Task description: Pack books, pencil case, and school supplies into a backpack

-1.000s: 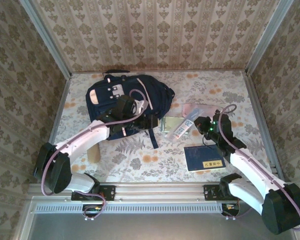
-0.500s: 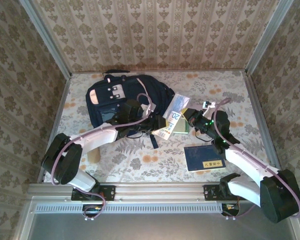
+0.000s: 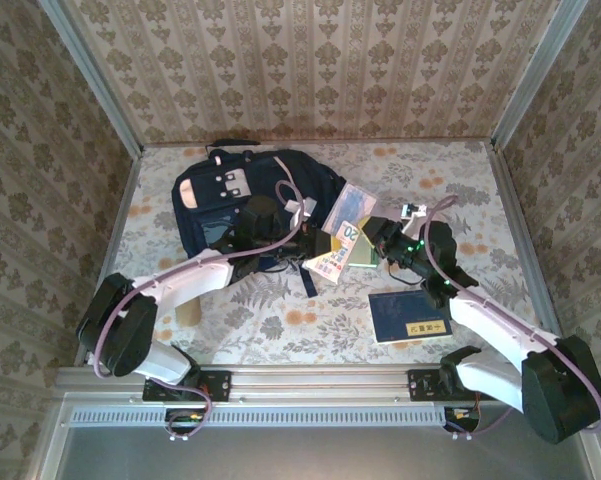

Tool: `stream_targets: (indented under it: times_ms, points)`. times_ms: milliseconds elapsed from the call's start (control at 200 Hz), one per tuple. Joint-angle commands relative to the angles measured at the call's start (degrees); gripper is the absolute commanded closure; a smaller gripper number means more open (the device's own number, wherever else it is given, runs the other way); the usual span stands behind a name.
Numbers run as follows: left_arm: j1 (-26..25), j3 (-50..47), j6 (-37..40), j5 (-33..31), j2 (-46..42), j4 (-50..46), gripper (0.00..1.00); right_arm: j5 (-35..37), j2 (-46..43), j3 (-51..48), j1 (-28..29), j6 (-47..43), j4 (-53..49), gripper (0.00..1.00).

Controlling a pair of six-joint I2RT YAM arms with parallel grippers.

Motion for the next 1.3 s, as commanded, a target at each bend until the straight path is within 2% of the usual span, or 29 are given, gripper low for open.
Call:
stream_targets:
  times_ms: [0,95,195,270,350,395,450,505,555,675,725,765,845,1080,1290]
  points:
    - [-0.1,-0.2,0.9,1.2,-2.6,4.1,0.93,-5.6,2.0,3.5,1.8,0.6,5.4,0.37]
    - [-0.1,0.2,1.0,1.3,-3.1,4.7,0.93,-5.6,3.3,3.2,2.6,2.1,8.2,0.37]
    - [-0.1,0.3,0.5,1.4,-3.3,5.7,0.94,-6.1,5.1,2.0,3.0,4.7,14.4,0.44]
    - [-0.1,0.3,0.4,1.0,-3.4,5.8,0.94,-6.1,5.6,1.4,3.1,5.6,16.7,0.57]
    - [0.0,0.0,0.0,0.7,-3.2,6.2,0.93,-4.9,5.0,0.7,3.1,5.5,16.5,0.81]
    - [0.1,0.0,0.0,0.6,-3.0,5.8,0.87,-4.2,4.2,0.5,3.1,4.5,15.3,0.92]
    - [0.3,0.0,0.3,0.2,-3.0,4.4,0.68,-2.3,2.2,0.4,3.1,2.5,11.6,0.99]
    - [0.9,0.4,1.1,-0.4,-3.1,1.9,0.51,-0.3,-0.3,0.6,3.1,-0.7,6.4,0.99]
    - [2.0,1.1,2.7,-1.3,-3.6,-1.6,0.43,3.0,-3.2,1.5,3.0,-4.3,-0.8,1.00]
    - [6.5,5.1,8.8,-5.7,-4.3,-15.2,0.38,14.7,-8.9,5.5,3.1,-14.7,-22.8,0.99]
    - [8.5,8.4,13.1,-10.4,-3.7,-22.8,0.37,20.6,-9.5,8.2,3.2,-17.3,-32.7,1.00]
    - [9.9,10.8,15.4,-14.2,-2.7,-27.5,0.37,23.1,-9.4,9.1,3.2,-18.9,-36.6,1.00]
    - [12.6,15.4,17.8,-17.9,1.0,-31.7,0.37,23.3,-9.6,9.1,3.2,-21.1,-37.4,1.00]
    - [20.1,29.7,19.0,-17.0,16.7,-32.2,0.42,23.5,-9.7,8.1,3.2,-21.2,-36.7,1.00]
    - [22.1,40.0,17.3,-16.6,28.2,-32.3,0.43,22.2,-8.3,8.3,3.2,-21.2,-35.7,1.00]
